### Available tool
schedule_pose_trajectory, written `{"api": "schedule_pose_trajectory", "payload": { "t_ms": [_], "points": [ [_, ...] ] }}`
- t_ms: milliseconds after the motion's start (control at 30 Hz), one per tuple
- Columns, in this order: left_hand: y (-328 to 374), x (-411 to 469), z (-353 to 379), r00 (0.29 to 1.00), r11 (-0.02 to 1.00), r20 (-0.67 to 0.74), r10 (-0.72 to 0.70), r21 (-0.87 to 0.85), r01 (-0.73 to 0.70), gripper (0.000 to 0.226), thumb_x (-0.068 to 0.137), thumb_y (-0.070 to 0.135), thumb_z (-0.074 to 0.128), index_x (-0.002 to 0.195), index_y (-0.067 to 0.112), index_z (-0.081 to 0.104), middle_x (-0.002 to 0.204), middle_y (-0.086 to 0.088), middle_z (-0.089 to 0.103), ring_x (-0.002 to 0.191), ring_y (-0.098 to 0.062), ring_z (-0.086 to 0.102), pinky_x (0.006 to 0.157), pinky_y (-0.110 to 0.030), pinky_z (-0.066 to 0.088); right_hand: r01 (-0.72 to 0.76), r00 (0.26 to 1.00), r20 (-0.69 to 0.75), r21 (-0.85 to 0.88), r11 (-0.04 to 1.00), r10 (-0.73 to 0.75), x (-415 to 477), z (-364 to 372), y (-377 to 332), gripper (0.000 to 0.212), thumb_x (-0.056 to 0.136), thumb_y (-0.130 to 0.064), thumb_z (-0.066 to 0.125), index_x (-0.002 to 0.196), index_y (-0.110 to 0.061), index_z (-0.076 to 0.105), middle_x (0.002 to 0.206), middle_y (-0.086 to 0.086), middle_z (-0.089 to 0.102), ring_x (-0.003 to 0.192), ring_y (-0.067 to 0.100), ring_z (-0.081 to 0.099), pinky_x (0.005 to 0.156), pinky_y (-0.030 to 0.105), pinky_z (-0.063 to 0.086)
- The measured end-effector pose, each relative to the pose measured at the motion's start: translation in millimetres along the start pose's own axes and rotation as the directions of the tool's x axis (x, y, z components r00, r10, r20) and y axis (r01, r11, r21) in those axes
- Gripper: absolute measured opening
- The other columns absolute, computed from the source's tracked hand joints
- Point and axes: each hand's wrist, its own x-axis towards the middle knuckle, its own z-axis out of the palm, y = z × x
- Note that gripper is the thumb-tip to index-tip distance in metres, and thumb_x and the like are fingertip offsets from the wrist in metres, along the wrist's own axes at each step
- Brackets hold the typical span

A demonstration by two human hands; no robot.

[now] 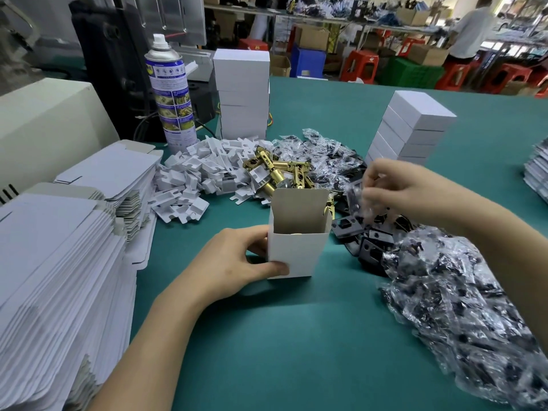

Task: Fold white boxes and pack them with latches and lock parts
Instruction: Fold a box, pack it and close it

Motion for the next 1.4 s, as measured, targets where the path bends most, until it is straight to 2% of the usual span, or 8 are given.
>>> {"api": "schedule_pose_trajectory", "payload": {
  "t_ms": [100, 233, 367, 533, 867, 1167, 1300, 1400],
  "points": [
    [1, 0, 0, 1.0, 1.0, -0.004, -0.001, 0.007, 0.001, 0.042, 0.083, 0.034, 0.085, 0.117, 0.055, 0.07, 0.102, 0.02, 0.077, 0.099, -0.004, 0.071, 0.09, -0.036, 0.06, 0.09, 0.993, -0.105, 0.353, 0.931, -0.056, -5, -1, -21, 0.008, 0.102, -0.014, 0.061, 0.099, -0.008, 0.057, 0.078, 0.004, 0.075, 0.072, 0.024, 0.076, 0.052, 0.031, 0.057],
    [0, 0, -1, 1.0, 0.999, -0.014, -0.012, 0.032, 0.012, 0.041, 0.083, 0.034, 0.087, 0.115, 0.055, 0.07, 0.101, 0.021, 0.077, 0.1, -0.002, 0.071, 0.092, -0.036, 0.06, 0.194, 0.981, -0.08, 0.458, 0.868, -0.177, -9, 16, -44, 0.006, 0.099, -0.011, 0.065, 0.097, -0.01, 0.059, 0.077, 0.004, 0.073, 0.058, 0.021, 0.07, 0.045, 0.023, 0.051],
    [2, 0, 0, 1.0, 0.999, -0.022, -0.022, 0.049, 0.023, 0.041, 0.083, 0.035, 0.087, 0.115, 0.054, 0.07, 0.1, 0.021, 0.077, 0.097, 0.001, 0.071, 0.091, -0.036, 0.06, 0.371, 0.883, -0.315, 0.016, 0.928, -0.348, -16, 37, -50, 0.012, 0.095, -0.017, 0.073, 0.091, -0.022, 0.063, 0.079, -0.01, 0.072, 0.05, 0.011, 0.056, 0.051, 0.018, 0.043],
    [2, 1, 1, 0.999, 0.998, -0.034, -0.028, 0.063, 0.031, 0.043, 0.082, 0.035, 0.087, 0.119, 0.049, 0.069, 0.099, 0.019, 0.077, 0.097, 0.0, 0.071, 0.091, -0.039, 0.059, 0.425, 0.771, -0.258, -0.473, 0.772, -0.583, -24, 46, -56, 0.006, 0.092, -0.016, 0.077, 0.093, -0.017, 0.07, 0.073, -0.015, 0.063, 0.057, 0.018, 0.054, 0.054, 0.038, 0.049],
    [1, 3, 4, 0.992, 0.997, -0.119, -0.045, 0.057, 0.052, 0.049, 0.084, 0.042, 0.086, 0.124, 0.049, 0.058, 0.099, 0.02, 0.076, 0.091, 0.002, 0.072, 0.091, -0.036, 0.058, 0.263, 0.931, -0.055, -0.584, 0.768, -0.361, -4, 46, -77, 0.021, 0.1, -0.025, 0.054, 0.111, -0.037, 0.067, 0.104, -0.014, 0.072, 0.094, 0.018, 0.063, 0.067, 0.032, 0.041],
    [10, 2, 5, 0.932, 0.979, -0.323, 0.165, 0.167, -0.116, 0.072, 0.078, 0.056, 0.081, 0.134, 0.06, 0.036, 0.114, 0.052, 0.054, 0.107, 0.014, 0.06, 0.079, -0.017, 0.054, 0.204, 0.975, 0.022, -0.489, 0.848, -0.222, -3, 52, -79, 0.029, 0.093, -0.019, 0.049, 0.1, -0.03, 0.075, 0.067, -0.02, 0.052, 0.063, 0.001, 0.048, 0.063, 0.031, 0.04],
    [12, 1, 8, 0.883, 0.973, -0.412, 0.225, 0.15, -0.178, 0.077, 0.075, 0.061, 0.079, 0.14, 0.055, 0.038, 0.121, 0.037, 0.059, 0.097, 0.0, 0.069, 0.08, -0.024, 0.058, 0.208, 0.976, 0.051, -0.485, 0.85, -0.21, -4, 53, -74, 0.029, 0.093, -0.02, 0.047, 0.097, -0.032, 0.074, 0.069, -0.019, 0.053, 0.064, -0.001, 0.048, 0.057, 0.028, 0.037],
    [12, 0, 10, 0.863, 0.964, -0.435, 0.258, 0.17, -0.202, 0.077, 0.076, 0.062, 0.078, 0.138, 0.051, 0.035, 0.111, 0.036, 0.066, 0.094, 0.001, 0.07, 0.074, -0.027, 0.059, 0.25, 0.917, -0.163, -0.477, 0.843, -0.364, -8, 57, -66, 0.022, 0.089, -0.018, 0.052, 0.089, -0.027, 0.072, 0.068, -0.014, 0.058, 0.066, 0.012, 0.057, 0.06, 0.032, 0.042]
  ]
}}
